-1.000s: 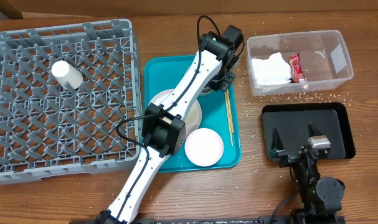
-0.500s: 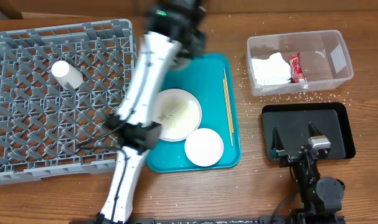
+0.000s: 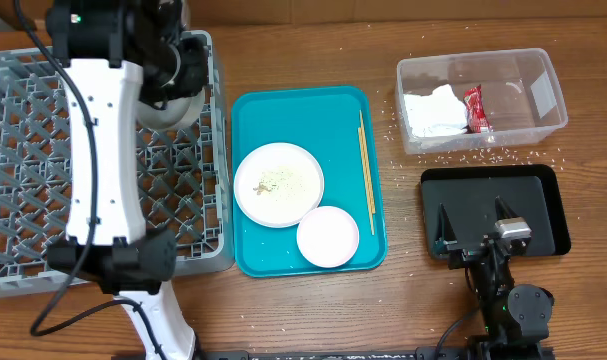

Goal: Sort waste into correct bins and load items into the dishwasher
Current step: 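Lift the grey bowl and carry it into the dish rack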

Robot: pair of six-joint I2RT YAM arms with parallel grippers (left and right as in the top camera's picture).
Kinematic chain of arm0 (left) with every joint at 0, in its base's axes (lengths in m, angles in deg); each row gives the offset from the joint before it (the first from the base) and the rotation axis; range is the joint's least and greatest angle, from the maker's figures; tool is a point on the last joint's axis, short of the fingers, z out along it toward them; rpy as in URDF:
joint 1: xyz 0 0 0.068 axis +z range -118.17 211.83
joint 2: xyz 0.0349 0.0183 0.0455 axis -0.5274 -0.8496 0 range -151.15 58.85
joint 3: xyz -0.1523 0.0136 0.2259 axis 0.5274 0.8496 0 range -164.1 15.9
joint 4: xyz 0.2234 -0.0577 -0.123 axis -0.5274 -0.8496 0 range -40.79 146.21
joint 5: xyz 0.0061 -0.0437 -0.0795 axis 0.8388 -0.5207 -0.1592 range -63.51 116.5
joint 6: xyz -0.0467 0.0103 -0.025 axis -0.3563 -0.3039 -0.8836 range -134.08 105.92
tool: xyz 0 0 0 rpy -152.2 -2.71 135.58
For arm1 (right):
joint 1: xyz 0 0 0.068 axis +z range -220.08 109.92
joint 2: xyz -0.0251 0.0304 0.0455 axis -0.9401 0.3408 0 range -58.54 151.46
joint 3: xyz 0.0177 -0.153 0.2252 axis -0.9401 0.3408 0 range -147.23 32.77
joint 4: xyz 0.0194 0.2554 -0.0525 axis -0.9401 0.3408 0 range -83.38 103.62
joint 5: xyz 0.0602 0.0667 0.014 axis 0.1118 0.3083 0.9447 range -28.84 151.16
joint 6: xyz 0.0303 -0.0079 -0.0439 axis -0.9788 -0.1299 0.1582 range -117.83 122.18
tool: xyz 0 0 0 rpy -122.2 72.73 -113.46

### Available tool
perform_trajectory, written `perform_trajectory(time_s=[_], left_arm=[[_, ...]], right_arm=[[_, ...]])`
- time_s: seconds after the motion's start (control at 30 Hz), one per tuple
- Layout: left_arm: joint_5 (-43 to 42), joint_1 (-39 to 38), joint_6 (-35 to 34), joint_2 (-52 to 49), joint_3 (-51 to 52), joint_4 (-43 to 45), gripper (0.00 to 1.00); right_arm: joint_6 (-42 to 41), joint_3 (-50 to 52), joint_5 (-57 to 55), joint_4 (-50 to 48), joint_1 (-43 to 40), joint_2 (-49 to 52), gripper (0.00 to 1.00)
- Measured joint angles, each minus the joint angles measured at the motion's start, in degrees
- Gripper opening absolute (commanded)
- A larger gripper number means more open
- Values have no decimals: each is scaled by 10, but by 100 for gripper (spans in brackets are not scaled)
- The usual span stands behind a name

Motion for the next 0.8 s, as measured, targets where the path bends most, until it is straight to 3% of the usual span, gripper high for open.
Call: perform_trajectory(time_s=[0.43,0.67,0.8], left_arm=[[-343,303,228,-3,229,62,4],[-497,373,335,-3,351,129,4],[-544,381,355,-3,378,154,4]], right_arm=[[0,0,0,0,0,0,100],[0,0,0,0,0,0,100],[0,0,0,0,0,0,100]])
